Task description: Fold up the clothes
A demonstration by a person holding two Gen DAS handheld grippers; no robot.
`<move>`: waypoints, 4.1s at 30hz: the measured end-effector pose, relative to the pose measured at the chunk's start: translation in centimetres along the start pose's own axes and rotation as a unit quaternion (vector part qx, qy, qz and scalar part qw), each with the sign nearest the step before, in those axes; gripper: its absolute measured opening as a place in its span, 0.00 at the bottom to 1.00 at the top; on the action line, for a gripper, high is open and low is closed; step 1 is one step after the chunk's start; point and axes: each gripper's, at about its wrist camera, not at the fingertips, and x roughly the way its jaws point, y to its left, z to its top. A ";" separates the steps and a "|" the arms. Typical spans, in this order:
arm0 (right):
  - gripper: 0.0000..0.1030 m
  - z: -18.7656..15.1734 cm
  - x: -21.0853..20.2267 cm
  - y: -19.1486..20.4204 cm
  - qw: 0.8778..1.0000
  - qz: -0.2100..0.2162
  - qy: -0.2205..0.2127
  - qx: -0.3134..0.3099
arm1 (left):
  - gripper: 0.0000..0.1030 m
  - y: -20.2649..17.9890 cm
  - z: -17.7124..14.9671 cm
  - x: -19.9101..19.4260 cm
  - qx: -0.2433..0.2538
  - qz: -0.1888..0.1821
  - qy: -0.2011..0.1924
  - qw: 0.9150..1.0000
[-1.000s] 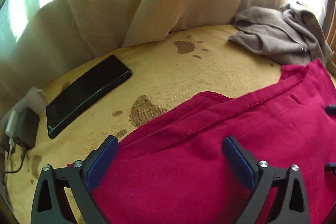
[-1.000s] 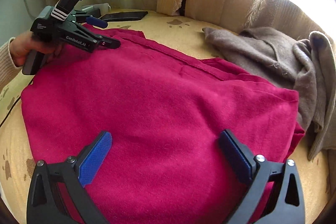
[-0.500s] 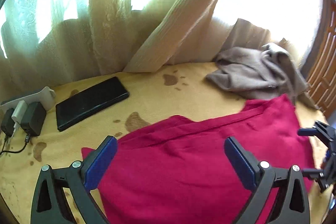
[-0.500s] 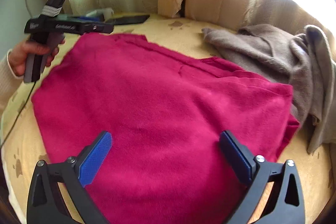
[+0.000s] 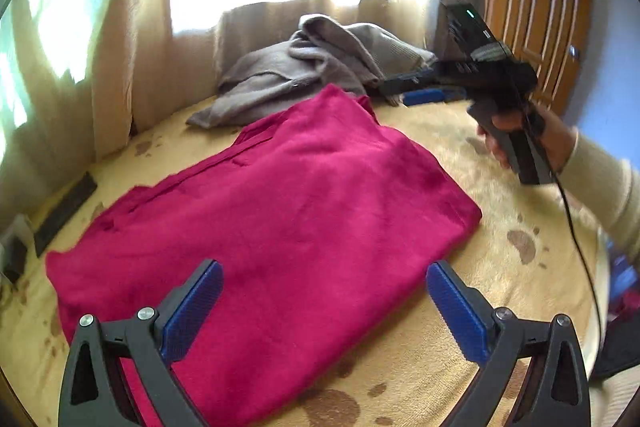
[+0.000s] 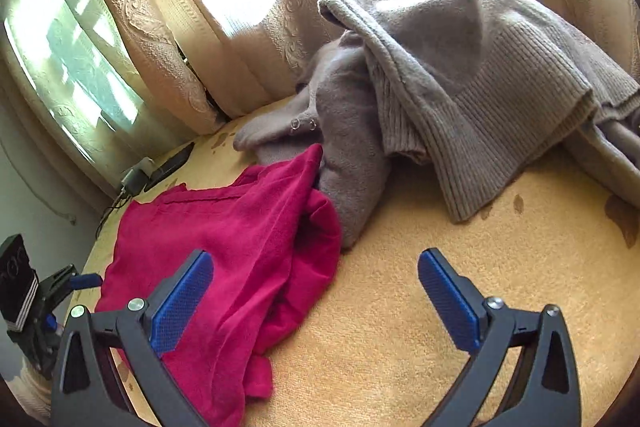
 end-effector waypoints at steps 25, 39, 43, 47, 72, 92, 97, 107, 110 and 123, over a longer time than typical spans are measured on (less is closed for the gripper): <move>1.00 -7.2 -4.6 2.3 0.993 0.080 0.075 -0.041 | 1.00 -11.5 -1.8 2.9 0.314 0.235 -0.122 0.912; 0.89 -7.2 0.2 6.4 0.988 0.003 0.147 -0.056 | 1.00 -9.3 -3.5 1.2 0.279 0.243 -0.161 0.915; 0.77 -8.1 0.0 6.5 0.983 0.070 0.171 0.003 | 1.00 -8.6 -3.7 1.0 0.267 0.239 -0.166 0.919; 0.77 -9.0 -0.3 6.0 0.975 0.118 0.180 0.062 | 1.00 -9.0 -4.1 0.9 0.275 0.233 -0.172 0.917; 0.21 -5.6 -1.6 6.4 0.966 0.203 0.117 0.109 | 1.00 -12.9 -0.9 3.3 0.317 0.212 -0.121 0.916; 0.99 -1.9 -6.8 2.3 0.996 0.082 -0.013 0.037 | 0.10 -12.0 1.9 1.3 0.235 0.197 -0.111 0.945; 0.98 1.7 -3.3 -2.7 0.992 0.070 0.017 0.107 | 0.10 -10.7 1.8 1.4 0.238 0.191 -0.116 0.945; 0.67 1.9 4.2 -2.4 0.982 0.074 0.115 0.133 | 0.10 -9.8 2.0 0.9 0.212 0.170 -0.133 0.953; 0.65 2.3 4.7 -1.8 0.981 0.071 0.127 0.127 | 0.10 -9.9 2.0 0.7 0.214 0.169 -0.138 0.952; 0.17 1.3 3.1 -1.1 0.984 0.049 0.127 0.115 | 0.10 -11.4 0.9 -0.8 0.229 0.137 -0.161 0.950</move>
